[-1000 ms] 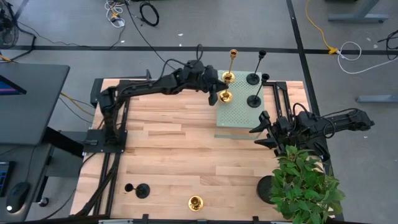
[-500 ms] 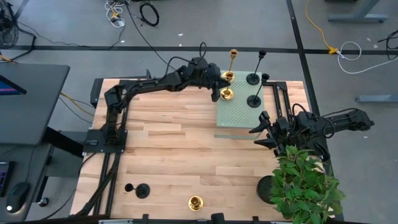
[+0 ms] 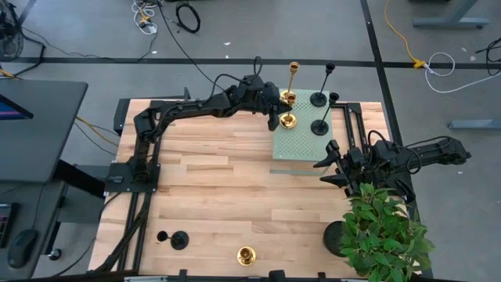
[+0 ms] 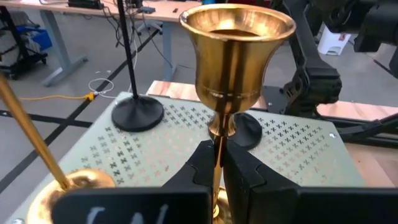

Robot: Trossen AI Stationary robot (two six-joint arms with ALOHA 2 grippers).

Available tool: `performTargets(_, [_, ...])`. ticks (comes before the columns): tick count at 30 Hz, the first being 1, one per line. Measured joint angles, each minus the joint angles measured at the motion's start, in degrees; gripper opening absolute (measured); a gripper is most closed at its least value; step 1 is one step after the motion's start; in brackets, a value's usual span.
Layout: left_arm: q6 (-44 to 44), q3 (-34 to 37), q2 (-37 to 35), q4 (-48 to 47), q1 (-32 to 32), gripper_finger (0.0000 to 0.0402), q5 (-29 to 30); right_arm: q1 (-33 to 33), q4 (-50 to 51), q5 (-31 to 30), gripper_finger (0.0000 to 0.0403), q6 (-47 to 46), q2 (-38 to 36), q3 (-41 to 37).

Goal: Pick & Place candle stick holders
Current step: Put the top light brown candle holder on top of the shelf aligned with the other light brown candle holder

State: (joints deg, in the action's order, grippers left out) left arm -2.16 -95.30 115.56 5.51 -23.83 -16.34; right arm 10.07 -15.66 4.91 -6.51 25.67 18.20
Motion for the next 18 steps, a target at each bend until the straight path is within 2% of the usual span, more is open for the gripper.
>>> performTargets(11, [-0.02,0.02,0.38,-0.91,-0.04,0.0017,-0.04,0.0,0.37,0.0,0.0204,-0.01,-0.02,0.0])
performTargets(18, [0.52,0.02,0.4,-0.8,0.03,0.0057,-0.02,0.02,0.37,0.0,0.0204,-0.01,0.0,0.0])
